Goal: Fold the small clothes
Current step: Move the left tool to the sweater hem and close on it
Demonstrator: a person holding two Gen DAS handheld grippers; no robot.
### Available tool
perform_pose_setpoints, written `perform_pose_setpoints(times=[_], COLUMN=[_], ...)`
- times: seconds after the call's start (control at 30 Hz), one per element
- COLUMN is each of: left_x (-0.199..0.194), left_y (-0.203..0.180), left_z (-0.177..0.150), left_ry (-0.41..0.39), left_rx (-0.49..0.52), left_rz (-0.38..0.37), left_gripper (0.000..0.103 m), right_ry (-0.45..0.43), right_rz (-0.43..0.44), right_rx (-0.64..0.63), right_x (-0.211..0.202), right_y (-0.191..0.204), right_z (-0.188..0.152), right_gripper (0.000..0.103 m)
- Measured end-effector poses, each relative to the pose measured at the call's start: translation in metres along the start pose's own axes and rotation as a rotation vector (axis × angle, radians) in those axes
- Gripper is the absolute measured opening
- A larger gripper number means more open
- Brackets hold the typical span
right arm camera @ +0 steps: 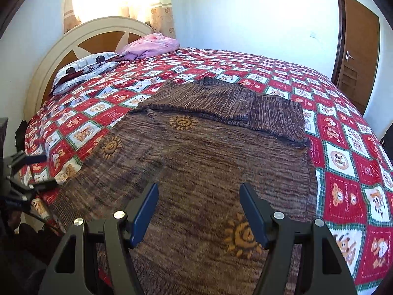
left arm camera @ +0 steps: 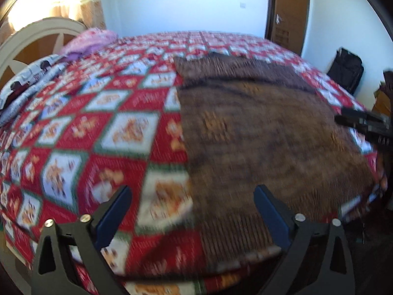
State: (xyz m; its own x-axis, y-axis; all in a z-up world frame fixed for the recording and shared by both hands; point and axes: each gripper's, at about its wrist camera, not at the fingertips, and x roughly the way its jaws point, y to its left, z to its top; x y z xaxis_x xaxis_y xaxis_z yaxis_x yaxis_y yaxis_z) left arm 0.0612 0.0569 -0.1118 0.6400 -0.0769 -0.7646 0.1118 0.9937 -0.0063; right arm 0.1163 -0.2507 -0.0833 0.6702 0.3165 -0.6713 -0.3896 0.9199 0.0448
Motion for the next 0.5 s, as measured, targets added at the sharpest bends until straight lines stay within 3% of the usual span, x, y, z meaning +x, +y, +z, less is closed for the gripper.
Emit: perform_pose_setpoints(times=[0.1,0.27,0.5], left_x=[0.002,0.003,0.014], left_y=[-0.001,0.003,0.002], left_z=[-0.007,-0.012,-0.021], left_ry=[0.052,0.085,0.179], left_rx=[-0.022,-0.058,-0.107], left_rz=[-0.037,-0.085,-0.183], left_gripper=[0.088,0.086,0.063], right_ry=[-0.011,-0.015,-0.006], right_rz=[0.0,-0.001,0.007], right_rx=[-0.002,-0.016,0.007], right_x=[-0.009,-0.018,-0.025], right_y=[0.004,0.011,0.008], right_z=[-0.005,-0.015,-0.026], right_gripper=[0.069,0.069,0.069])
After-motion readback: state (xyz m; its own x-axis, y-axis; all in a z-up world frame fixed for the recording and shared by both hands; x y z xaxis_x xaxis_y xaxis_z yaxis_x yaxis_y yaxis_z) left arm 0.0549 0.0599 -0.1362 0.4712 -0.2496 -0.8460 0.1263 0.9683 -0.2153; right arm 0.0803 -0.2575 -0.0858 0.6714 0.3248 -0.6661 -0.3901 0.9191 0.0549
